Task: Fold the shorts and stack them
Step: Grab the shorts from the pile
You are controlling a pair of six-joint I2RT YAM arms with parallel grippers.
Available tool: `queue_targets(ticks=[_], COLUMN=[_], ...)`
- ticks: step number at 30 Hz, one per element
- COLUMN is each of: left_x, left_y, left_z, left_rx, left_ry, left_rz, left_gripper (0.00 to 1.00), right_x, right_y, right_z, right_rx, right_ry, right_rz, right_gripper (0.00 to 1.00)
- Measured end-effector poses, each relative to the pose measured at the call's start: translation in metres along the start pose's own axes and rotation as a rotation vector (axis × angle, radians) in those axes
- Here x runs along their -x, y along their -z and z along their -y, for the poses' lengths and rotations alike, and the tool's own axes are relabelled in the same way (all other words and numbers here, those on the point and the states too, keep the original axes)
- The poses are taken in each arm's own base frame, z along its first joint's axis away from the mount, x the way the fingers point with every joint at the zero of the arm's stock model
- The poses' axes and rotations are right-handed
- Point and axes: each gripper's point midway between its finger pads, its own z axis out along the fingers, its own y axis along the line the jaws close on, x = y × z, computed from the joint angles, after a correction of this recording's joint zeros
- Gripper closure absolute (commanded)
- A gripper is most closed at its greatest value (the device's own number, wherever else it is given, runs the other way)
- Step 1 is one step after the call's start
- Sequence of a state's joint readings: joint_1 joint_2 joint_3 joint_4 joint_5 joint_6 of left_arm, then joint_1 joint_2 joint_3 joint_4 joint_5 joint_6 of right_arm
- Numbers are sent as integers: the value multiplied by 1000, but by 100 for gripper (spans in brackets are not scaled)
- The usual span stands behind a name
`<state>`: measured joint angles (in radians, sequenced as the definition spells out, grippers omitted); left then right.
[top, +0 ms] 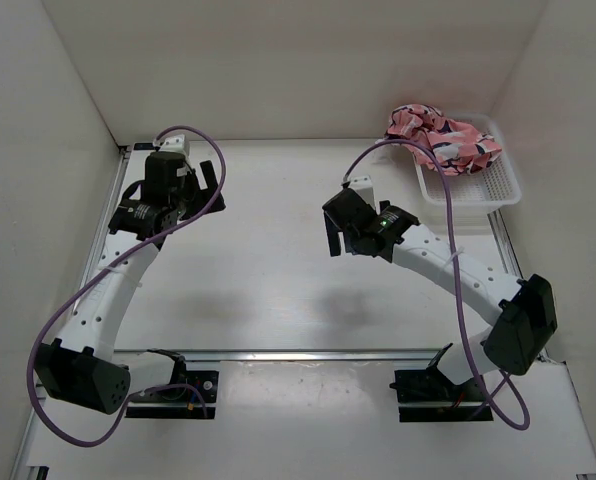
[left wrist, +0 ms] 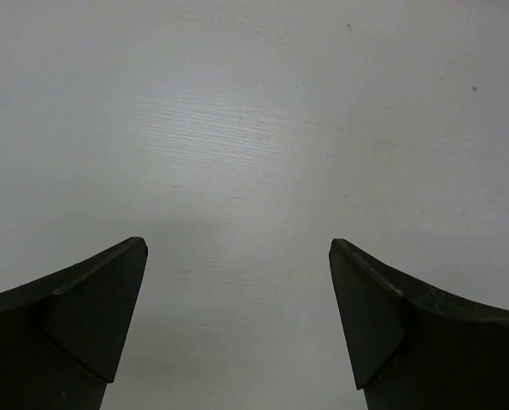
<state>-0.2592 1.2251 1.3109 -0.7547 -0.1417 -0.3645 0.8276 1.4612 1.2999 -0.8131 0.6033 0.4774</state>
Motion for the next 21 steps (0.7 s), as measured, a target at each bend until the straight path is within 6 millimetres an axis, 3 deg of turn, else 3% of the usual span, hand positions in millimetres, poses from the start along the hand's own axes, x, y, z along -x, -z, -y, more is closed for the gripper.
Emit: queue_targets(ticks=[6,10,16,21], left_x=[-8,-10,-11,-17], left_y=[-1,-1,-2,-8], left_z=[-4,-5,-4,-4], left_rx=[17,20,18,25], left_ry=[-4,-5,6,29], left_rz=[-24,-31,-35,-59], left_gripper=[0,0,0,0], right_x=[4,12,21,34], right_y=[6,17,19,13], right_z=[1,17,88,170], right_rx=[-5,3,-40,-133], right_ry=[-45,-114,-335,-563], right_rz=[23,55,62,109], right_gripper=[0,0,0,0])
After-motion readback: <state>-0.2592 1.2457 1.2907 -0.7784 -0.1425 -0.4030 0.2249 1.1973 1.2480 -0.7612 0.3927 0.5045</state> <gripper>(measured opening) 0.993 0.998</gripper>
